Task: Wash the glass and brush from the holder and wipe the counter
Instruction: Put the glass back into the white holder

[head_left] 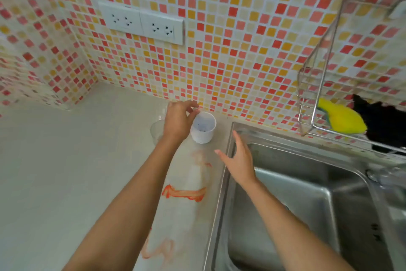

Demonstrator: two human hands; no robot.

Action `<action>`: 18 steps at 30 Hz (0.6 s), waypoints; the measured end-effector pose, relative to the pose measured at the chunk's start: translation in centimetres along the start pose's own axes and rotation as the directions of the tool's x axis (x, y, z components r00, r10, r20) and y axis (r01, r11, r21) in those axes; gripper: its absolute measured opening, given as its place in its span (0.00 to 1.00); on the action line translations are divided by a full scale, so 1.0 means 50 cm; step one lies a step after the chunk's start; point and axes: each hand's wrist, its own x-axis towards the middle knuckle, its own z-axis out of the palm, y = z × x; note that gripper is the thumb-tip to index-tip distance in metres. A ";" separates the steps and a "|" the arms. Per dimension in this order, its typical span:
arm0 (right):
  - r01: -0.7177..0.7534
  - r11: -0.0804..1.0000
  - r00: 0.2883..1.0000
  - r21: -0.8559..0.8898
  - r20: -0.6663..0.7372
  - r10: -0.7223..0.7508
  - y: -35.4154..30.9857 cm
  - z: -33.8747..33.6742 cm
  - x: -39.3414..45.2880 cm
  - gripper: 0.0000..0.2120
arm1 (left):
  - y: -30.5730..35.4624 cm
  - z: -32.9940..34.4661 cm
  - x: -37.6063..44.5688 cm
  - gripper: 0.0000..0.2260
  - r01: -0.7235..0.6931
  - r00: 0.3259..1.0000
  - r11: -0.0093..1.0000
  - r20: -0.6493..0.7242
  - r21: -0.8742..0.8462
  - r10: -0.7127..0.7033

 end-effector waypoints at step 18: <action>-0.047 0.974 0.982 0.221 0.190 0.004 -0.010 0.113 0.152 0.41 | -0.061 0.044 0.068 0.10 -0.125 0.950 0.974 0.306 0.190 0.063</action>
